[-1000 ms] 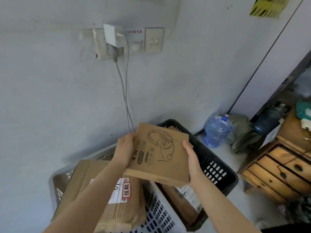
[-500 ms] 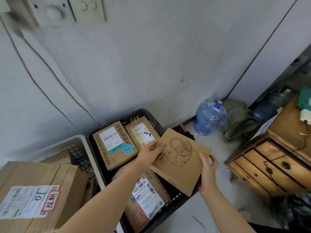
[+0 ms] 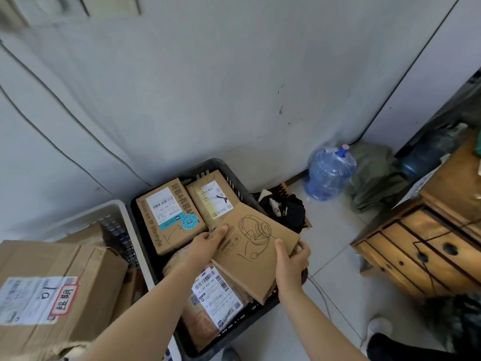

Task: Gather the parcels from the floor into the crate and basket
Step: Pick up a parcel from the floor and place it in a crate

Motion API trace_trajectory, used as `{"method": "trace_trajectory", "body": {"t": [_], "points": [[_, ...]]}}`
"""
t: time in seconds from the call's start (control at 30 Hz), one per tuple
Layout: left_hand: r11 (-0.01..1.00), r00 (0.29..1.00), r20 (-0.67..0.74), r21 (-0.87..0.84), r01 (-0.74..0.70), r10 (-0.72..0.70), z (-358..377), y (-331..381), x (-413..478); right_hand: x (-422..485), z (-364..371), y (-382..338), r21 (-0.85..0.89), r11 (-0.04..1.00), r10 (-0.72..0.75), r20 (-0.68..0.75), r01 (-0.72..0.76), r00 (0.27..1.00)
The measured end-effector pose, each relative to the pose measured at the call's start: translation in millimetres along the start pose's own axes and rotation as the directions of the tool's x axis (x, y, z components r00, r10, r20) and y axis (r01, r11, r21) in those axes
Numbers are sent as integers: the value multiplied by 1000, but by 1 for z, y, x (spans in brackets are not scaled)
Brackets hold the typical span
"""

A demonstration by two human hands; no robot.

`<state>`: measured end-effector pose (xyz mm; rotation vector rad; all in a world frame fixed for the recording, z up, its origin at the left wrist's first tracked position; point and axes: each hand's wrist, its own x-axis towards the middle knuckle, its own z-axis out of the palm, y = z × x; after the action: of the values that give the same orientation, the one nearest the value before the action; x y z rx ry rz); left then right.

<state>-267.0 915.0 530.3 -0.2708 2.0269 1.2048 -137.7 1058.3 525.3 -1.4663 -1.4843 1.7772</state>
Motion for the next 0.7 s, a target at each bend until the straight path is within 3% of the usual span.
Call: {"method": "trace_trajectory", "body": {"t": [0.13,0.2,0.3,0.4,0.47,0.53,0.63,0.7], "points": [[996,984,-154,-3,-87,85,-12,2,-6,-6,9,29,-303,952,55,8,-49,998],[997,973,-218,-13,-77,73,-12,0,-6,-8,11,32,-337,937,104,16,-92,994],[992,975,-200,-56,-112,99,-8,-2,-11,-1,11,28,-439,895,98,23,-78,995],[971,966,-195,-133,-197,169,-2,-6,-16,4,8,29,-652,757,-8,37,30,999],[982,984,-25,-65,-175,174,3,-8,-22,5,7,30,-754,646,-70,99,121,993],[987,968,198,26,-160,152,8,-11,-26,6,10,25,-762,623,-41,195,178,980],[987,968,232,107,-122,95,7,-6,-34,5,14,12,-700,695,104,321,162,941],[988,965,260,133,-82,45,0,-6,-37,-2,18,4,-711,678,118,354,185,928]]}}
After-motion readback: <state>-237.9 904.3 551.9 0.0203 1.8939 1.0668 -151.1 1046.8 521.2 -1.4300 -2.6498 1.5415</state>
